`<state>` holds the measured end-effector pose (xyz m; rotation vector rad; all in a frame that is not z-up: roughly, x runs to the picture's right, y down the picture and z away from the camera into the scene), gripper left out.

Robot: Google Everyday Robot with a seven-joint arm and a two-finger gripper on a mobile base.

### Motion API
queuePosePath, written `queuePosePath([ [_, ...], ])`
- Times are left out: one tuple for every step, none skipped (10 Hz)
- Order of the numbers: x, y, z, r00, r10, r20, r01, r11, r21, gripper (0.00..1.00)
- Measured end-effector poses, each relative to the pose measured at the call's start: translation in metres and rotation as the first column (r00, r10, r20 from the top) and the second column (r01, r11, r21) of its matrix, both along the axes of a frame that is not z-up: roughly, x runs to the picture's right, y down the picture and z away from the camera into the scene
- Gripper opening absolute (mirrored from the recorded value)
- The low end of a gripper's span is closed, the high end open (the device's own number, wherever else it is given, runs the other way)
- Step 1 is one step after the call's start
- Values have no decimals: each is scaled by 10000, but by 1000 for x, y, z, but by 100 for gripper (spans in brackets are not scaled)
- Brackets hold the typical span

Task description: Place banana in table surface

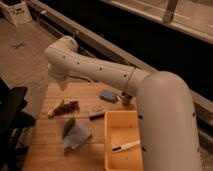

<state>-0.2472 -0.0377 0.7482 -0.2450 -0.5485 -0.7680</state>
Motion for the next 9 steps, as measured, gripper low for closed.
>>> queuePosePath([
  [-2, 1, 0, 10000, -18, 17, 18, 10000, -3, 65],
  [-1, 0, 0, 10000, -12, 12, 12, 10000, -3, 65],
  [0, -1, 0, 10000, 24, 6, -24, 10000, -29, 65],
  [-3, 1, 3, 10000, 31, 73, -31, 9999, -128, 65],
  [-7, 6, 9, 9998, 68, 169, -64, 9997, -257, 65],
  [-13, 14, 21, 9993, 133, 354, -117, 9989, -451, 65],
  [-22, 22, 34, 9982, 189, 568, -153, 9979, -633, 65],
  [-35, 33, 47, 9966, 221, 796, -155, 9965, -823, 65],
  [-45, 41, 59, 9951, 237, 960, -142, 9950, -986, 65],
])
